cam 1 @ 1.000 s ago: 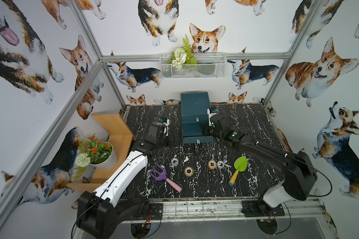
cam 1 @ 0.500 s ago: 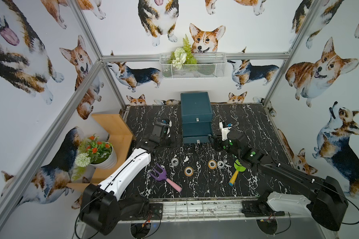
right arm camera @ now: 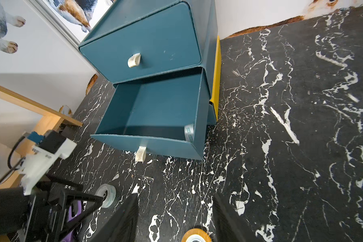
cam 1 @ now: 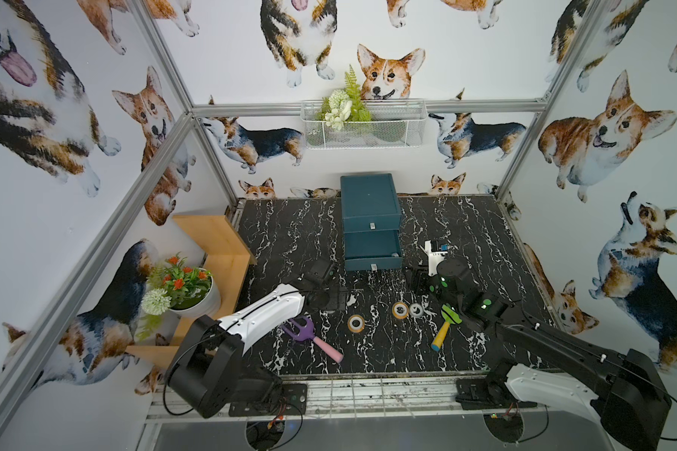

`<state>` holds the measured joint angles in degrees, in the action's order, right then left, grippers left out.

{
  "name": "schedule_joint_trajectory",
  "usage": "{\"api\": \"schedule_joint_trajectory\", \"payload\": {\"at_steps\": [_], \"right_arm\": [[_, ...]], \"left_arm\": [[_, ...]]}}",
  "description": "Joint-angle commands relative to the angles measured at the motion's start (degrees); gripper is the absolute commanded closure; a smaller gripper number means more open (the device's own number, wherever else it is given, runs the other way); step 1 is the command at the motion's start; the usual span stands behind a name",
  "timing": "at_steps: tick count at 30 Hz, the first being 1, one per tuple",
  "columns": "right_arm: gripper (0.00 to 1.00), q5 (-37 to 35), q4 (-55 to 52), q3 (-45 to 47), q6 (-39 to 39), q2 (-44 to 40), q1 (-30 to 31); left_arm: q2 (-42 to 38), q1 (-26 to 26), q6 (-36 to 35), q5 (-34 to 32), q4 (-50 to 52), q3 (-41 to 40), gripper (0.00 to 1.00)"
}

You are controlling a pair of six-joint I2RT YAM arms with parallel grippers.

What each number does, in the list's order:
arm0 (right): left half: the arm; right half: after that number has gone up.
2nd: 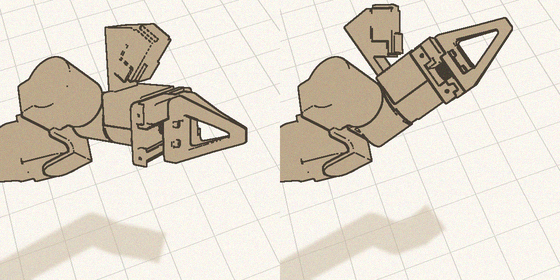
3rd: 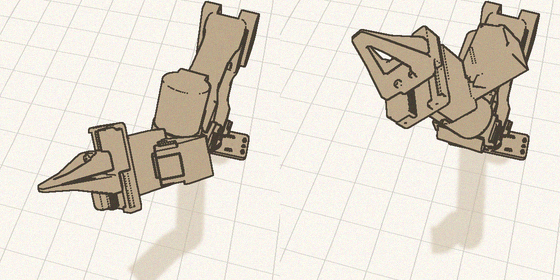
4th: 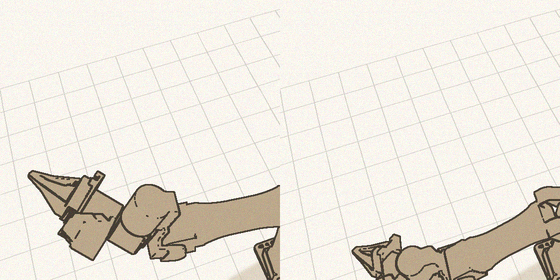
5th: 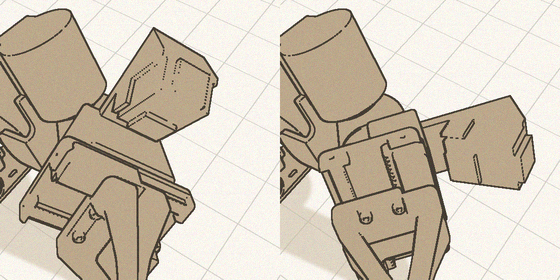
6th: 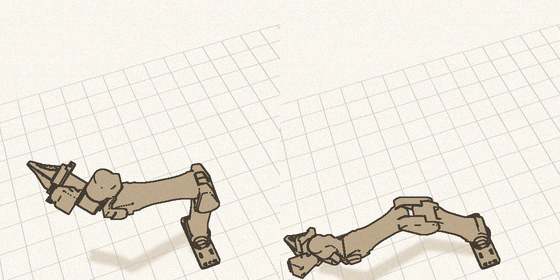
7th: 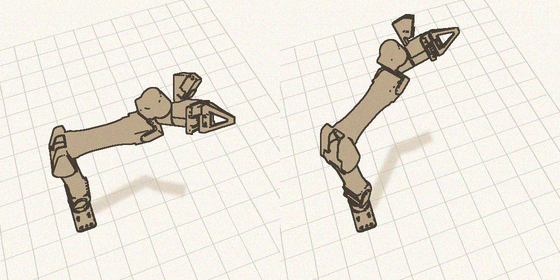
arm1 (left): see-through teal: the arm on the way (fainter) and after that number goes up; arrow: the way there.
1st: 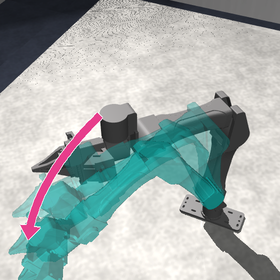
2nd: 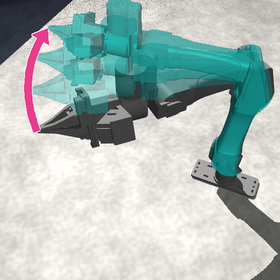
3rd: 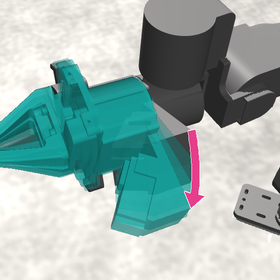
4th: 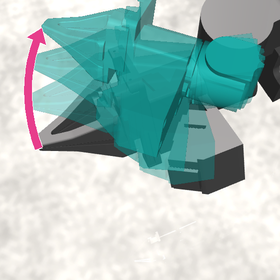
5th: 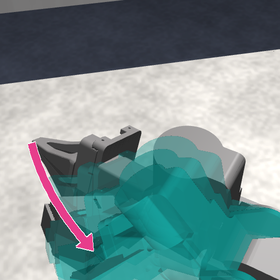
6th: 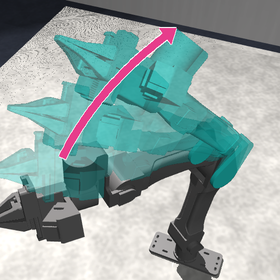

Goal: Place the transparent tape into the drawer according to color
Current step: Pick up the tape from the center of the board.

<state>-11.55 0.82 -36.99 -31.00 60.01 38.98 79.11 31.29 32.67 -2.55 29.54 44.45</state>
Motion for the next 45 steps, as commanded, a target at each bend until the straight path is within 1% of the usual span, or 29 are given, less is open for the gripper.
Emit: {"api": "schedule_joint_trajectory", "payload": {"at_steps": [1,5,9,14,20,27,29,32,37,41,45], "right_arm": [[0.38,-0.93,1.73,-0.51,0.42,-0.26,0.04],[0.38,-0.73,1.77,-0.35,0.59,-0.50,0.04],[0.38,-0.95,1.64,0.12,0.51,-1.11,-0.04],[0.38,-1.27,1.55,0.52,0.59,-2.41,-0.08],[0.38,-0.97,1.64,0.67,0.77,-2.62,-0.30],[0.38,-1.10,1.55,0.76,1.12,-2.61,-0.81],[0.38,-1.02,1.65,1.01,1.12,-2.77,-1.03],[0.38,-0.89,1.55,1.09,1.06,-2.86,-1.36],[0.38,-0.58,1.64,1.15,1.03,-2.97,-1.71],[0.38,-0.23,1.90,1.22,1.03,-2.80,-2.02],[0.38,0.09,2.25,1.40,0.81,-2.79,-2.12]], "left_arm": [[0.46,0.70,2.68,-1.46,-0.35,-1.24,0.03],[2.36,1.40,3.33,-2.11,-3.25,-1.67,0.11],[6.19,1.49,3.20,-2.55,-4.81,-0.70,0.22],[8.88,1.58,3.18,-2.89,-6.36,-0.61,0.30],[9.31,1.58,3.28,-4.83,-6.20,-0.47,0.32],[8.96,2.73,3.22,-4.04,-5.56,0.10,0.49],[8.69,3.50,3.36,-4.09,-5.22,0.14,0.57],[7.38,4.02,3.38,-4.05,-3.63,1.04,0.63],[1.40,4.26,2.12,-3.44,1.90,6.08,0.63],[-4.06,4.30,0.73,-3.80,8.41,13.53,0.61],[-5.88,4.30,-1.38,-5.51,12.69,22.31,0.58]]}}
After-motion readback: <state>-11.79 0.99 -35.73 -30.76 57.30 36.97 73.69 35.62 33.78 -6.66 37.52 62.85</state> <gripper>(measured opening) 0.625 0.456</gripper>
